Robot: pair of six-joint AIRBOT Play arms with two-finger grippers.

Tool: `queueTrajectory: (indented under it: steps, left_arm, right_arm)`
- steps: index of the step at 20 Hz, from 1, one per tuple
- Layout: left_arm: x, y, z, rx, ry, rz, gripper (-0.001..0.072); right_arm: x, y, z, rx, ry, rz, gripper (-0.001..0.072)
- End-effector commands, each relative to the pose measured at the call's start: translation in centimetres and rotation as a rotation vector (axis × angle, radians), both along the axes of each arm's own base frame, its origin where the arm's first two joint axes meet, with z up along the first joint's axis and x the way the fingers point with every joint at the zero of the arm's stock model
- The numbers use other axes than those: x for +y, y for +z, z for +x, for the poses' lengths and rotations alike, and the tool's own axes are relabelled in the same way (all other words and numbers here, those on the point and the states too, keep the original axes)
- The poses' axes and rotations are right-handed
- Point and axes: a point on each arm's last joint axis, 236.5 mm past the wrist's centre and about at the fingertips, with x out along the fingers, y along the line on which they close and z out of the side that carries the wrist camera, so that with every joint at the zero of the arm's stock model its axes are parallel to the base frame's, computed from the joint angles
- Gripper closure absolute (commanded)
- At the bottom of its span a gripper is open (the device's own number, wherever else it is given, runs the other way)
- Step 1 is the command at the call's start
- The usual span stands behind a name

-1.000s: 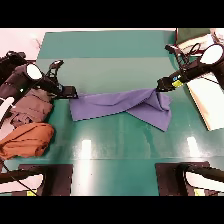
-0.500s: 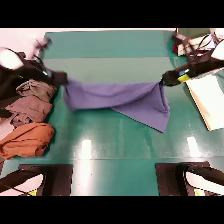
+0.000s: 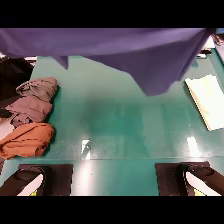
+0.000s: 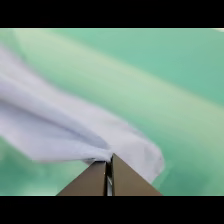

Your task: Fold the shirts.

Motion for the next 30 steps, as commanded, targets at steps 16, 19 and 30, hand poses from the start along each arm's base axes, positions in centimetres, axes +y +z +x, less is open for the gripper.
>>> queueTrajectory:
  steps: [16,19,30]
  left_arm:
    - [1.5,-41.9,6.5,1.029,0.074,0.218,0.0085]
    - [1.7,-45.7,6.4,1.056,0.101,0.193,0.0085]
    - [0.2,-56.4,9.3,1.226,0.161,0.046,0.0225]
  right_arm:
    - [0.5,-24.7,4.7,0.792,0.001,-0.112,0.0334]
    - [-0.9,-26.2,3.3,0.817,-0.041,-0.094,0.0334]
    - [-2.8,-29.4,-0.1,0.807,-0.121,-0.048,0.0335]
